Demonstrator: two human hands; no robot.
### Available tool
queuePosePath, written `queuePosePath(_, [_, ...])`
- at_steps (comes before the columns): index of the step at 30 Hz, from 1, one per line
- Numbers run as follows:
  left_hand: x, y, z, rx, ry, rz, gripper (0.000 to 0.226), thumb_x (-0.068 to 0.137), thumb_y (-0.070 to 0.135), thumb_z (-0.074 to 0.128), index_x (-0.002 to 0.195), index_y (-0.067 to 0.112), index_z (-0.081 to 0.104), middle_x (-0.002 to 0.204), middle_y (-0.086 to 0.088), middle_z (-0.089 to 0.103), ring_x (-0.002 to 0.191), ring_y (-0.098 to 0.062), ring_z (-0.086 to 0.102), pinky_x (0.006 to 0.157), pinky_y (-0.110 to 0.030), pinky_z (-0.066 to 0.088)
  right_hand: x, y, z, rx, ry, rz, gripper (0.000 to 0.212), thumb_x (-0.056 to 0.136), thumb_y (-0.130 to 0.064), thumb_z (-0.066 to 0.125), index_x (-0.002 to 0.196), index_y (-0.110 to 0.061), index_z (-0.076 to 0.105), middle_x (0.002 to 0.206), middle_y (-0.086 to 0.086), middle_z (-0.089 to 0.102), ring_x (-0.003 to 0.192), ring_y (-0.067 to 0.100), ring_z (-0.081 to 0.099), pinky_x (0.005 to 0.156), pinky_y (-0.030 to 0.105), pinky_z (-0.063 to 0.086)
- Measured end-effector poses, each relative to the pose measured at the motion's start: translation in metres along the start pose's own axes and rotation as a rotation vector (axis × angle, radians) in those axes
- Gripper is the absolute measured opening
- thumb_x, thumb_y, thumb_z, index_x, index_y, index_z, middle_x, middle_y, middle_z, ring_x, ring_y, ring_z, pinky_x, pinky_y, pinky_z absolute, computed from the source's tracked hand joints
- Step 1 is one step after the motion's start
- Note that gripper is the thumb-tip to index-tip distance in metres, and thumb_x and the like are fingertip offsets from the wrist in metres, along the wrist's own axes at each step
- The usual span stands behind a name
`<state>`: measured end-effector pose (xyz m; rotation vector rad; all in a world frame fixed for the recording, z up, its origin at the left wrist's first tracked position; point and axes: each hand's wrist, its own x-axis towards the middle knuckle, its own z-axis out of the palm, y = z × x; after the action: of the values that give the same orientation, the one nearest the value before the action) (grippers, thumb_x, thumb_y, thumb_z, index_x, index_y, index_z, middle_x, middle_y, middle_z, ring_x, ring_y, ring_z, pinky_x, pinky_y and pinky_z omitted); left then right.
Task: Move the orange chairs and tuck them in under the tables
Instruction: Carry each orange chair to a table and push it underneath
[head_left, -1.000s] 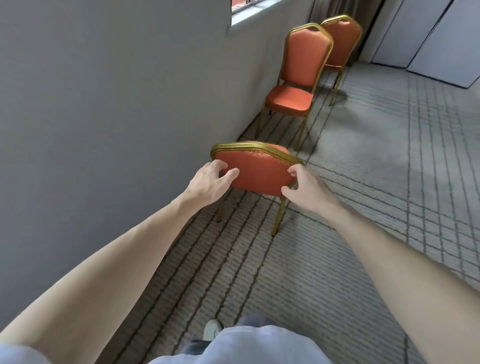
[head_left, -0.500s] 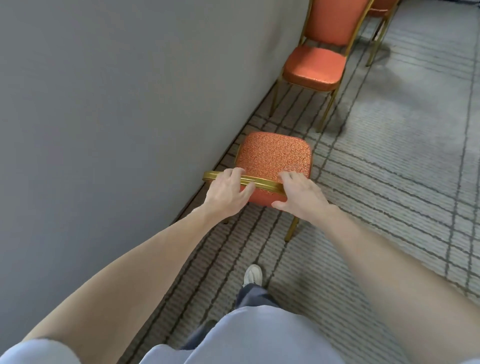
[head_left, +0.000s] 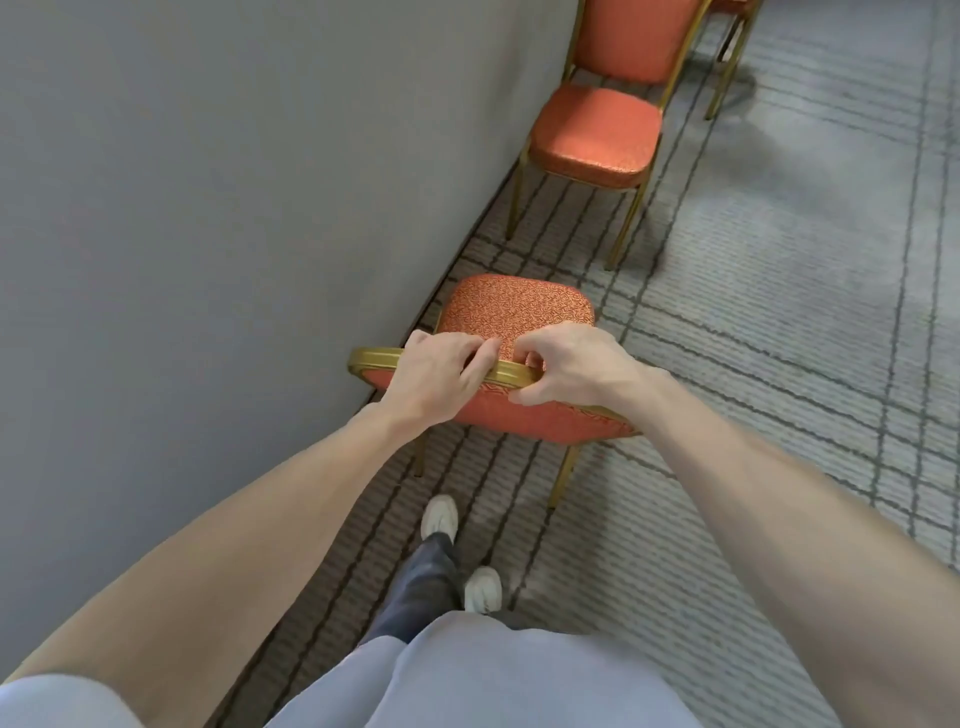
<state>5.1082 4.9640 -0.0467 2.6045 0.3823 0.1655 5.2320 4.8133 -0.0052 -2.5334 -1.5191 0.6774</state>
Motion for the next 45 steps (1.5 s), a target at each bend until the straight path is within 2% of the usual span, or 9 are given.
queuePosePath(4, [0.075,0.002,-0.013,0.069,0.101,-0.008,0.055,0.104,0.045,0.029,0.06,0.019,0.051,0.057,0.005,0.053,0.056,-0.014,0.051,0.059,-0.032,0.033,0.032,0.03,-0.046,0.098,0.085,0.07,0.029,0.074,-0.053,0.072,0.083,-0.029,0.06,0.078,-0.01,0.061,0.078,0.014,0.057,0.067,0.036,0.05])
queuePosePath(8, [0.155,0.006,-0.026,0.181,0.18,-0.03,0.054,0.102,0.039,0.028,0.054,0.021,0.045,0.055,0.004,0.048,0.056,-0.019,0.047,0.057,-0.031,0.029,0.079,0.05,-0.08,0.069,0.159,0.135,0.019,0.077,-0.041,0.067,0.077,-0.027,0.054,0.074,-0.006,0.059,0.075,0.019,0.06,0.063,0.035,0.049])
queuePosePath(14, [0.286,0.003,-0.051,0.185,0.153,-0.02,0.054,0.102,0.04,0.029,0.053,0.02,0.044,0.053,0.004,0.042,0.059,-0.023,0.048,0.061,-0.033,0.032,0.177,0.087,-0.137,0.152,0.383,0.335,0.012,0.075,-0.038,0.064,0.072,-0.027,0.059,0.065,-0.004,0.059,0.068,0.025,0.06,0.063,0.035,0.049])
queuePosePath(21, [0.405,0.024,-0.062,0.123,0.039,0.094,0.054,0.098,0.039,0.03,0.052,0.014,0.044,0.055,0.001,0.048,0.057,-0.018,0.049,0.061,-0.035,0.036,0.222,0.159,-0.2,0.123,0.41,0.359,0.029,0.081,-0.047,0.057,0.062,-0.025,0.056,0.058,-0.011,0.055,0.056,0.016,0.056,0.06,0.032,0.047])
queuePosePath(23, [0.419,0.046,-0.058,0.113,0.027,0.143,0.055,0.099,0.039,0.03,0.052,0.014,0.044,0.055,0.001,0.049,0.055,-0.017,0.048,0.06,-0.035,0.038,0.214,0.181,-0.21,0.124,0.408,0.385,0.03,0.082,-0.044,0.058,0.06,-0.024,0.053,0.057,-0.011,0.054,0.054,0.014,0.053,0.058,0.03,0.042])
queuePosePath(27, [0.445,0.104,-0.041,0.133,-0.006,0.312,0.056,0.1,0.042,0.03,0.055,0.014,0.048,0.057,0.0,0.052,0.056,-0.02,0.051,0.057,-0.033,0.033,0.175,0.227,-0.22,0.151,0.457,0.509,0.028,0.082,-0.042,0.062,0.062,-0.024,0.054,0.061,-0.007,0.054,0.061,0.025,0.057,0.06,0.029,0.038])
queuePosePath(34, [0.433,0.209,0.008,0.156,-0.075,0.638,0.057,0.097,0.043,0.034,0.055,0.008,0.05,0.053,-0.002,0.054,0.048,-0.022,0.051,0.052,-0.033,0.045,0.061,0.269,-0.197,0.204,0.558,0.692,0.024,0.082,-0.038,0.064,0.089,-0.015,0.069,0.083,0.009,0.072,0.079,0.034,0.068,0.062,0.03,0.045])
queuePosePath(39, [0.406,0.285,0.045,0.131,-0.128,0.901,0.056,0.099,0.042,0.037,0.056,0.008,0.048,0.051,0.001,0.042,0.051,-0.026,0.05,0.052,-0.031,0.032,-0.026,0.273,-0.182,0.244,0.639,0.868,0.02,0.085,-0.036,0.064,0.085,-0.016,0.065,0.085,0.011,0.072,0.078,0.033,0.067,0.062,0.029,0.041])
queuePosePath(45, [0.348,0.367,0.089,-0.008,-0.268,1.199,0.047,0.101,0.041,0.037,0.064,0.014,0.049,0.067,-0.009,0.065,0.06,-0.03,0.059,0.055,-0.032,0.032,-0.128,0.26,-0.145,0.207,0.701,1.174,0.027,0.082,-0.036,0.066,0.089,-0.011,0.069,0.087,0.012,0.073,0.081,0.033,0.068,0.064,0.031,0.044])
